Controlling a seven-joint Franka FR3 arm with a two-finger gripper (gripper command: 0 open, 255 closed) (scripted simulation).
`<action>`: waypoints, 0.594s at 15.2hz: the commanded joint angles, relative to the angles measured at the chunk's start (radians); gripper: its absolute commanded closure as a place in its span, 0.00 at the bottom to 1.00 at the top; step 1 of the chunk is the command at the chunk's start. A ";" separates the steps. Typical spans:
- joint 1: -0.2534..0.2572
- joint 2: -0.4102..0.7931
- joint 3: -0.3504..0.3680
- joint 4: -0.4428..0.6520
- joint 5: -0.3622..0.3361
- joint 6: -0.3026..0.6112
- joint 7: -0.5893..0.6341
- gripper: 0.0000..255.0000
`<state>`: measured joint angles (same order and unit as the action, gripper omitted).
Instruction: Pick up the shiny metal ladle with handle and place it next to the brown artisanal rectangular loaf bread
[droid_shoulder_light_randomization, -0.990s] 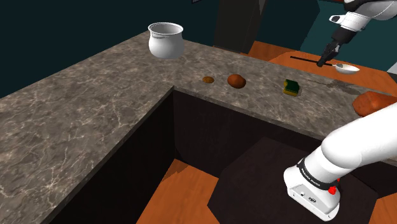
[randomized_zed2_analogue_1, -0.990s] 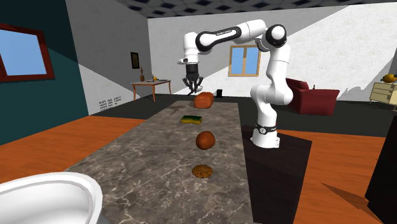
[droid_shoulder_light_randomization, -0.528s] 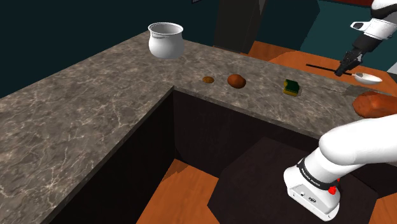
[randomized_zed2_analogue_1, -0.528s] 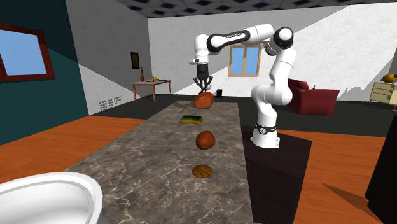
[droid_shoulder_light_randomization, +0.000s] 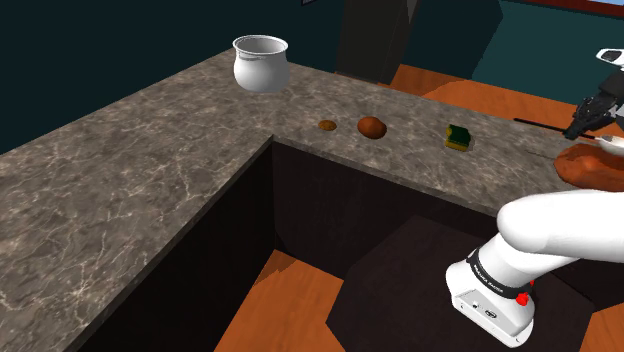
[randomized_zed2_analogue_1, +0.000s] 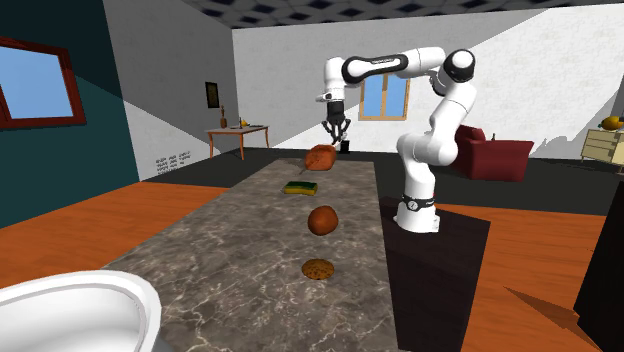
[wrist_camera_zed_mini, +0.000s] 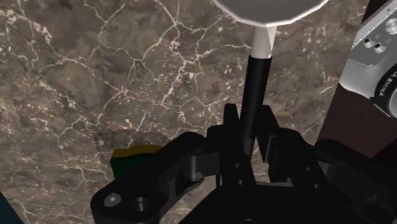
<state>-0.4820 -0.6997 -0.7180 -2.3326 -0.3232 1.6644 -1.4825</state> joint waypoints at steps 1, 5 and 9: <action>-0.039 -0.049 -0.005 -0.013 -0.033 -0.033 -0.030 1.00; -0.111 -0.126 -0.032 -0.028 -0.094 -0.087 -0.100 1.00; -0.176 -0.186 -0.066 -0.024 -0.155 -0.139 -0.180 1.00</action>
<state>-0.6440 -0.8733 -0.7757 -2.3590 -0.4636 1.5376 -1.6429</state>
